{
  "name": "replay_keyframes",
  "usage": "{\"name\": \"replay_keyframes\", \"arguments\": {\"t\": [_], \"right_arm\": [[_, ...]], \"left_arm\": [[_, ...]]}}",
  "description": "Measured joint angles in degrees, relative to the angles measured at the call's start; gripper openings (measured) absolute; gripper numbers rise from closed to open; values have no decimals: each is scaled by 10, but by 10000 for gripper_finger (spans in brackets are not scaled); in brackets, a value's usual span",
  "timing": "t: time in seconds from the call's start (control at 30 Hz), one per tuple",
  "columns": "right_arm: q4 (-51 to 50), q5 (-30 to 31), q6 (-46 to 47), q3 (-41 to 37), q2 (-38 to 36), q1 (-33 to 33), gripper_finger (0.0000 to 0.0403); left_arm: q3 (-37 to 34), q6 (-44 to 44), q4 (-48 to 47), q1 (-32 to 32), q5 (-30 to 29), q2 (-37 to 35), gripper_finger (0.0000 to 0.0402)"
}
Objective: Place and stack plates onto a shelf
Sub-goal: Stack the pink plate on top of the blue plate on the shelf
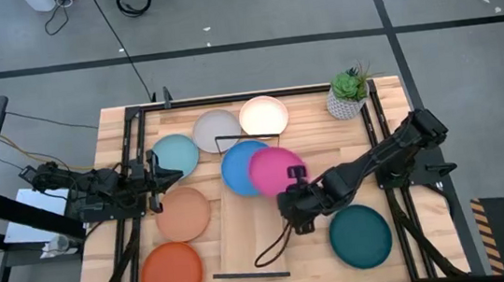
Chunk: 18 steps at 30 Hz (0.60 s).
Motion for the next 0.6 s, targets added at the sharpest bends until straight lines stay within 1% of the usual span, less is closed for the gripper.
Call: {"name": "replay_keyframes", "arguments": {"t": [0.17,0.27,0.33,0.47,0.6], "right_arm": [[78,2,-130,0,0,-13,19],[106,0,-200,0,0,-22,19],[116,-13,-238,0,2,-32,19],[130,-45,-284,1,27,-58,24],[126,-38,-309,0,57,-75,25]], "left_arm": [[0,0,0,0,0,0,39],[0,0,0,0,0,0,39],[0,0,0,0,0,0,39],[0,0,0,0,0,0,39],[0,0,3,0,0,0,39]]}}
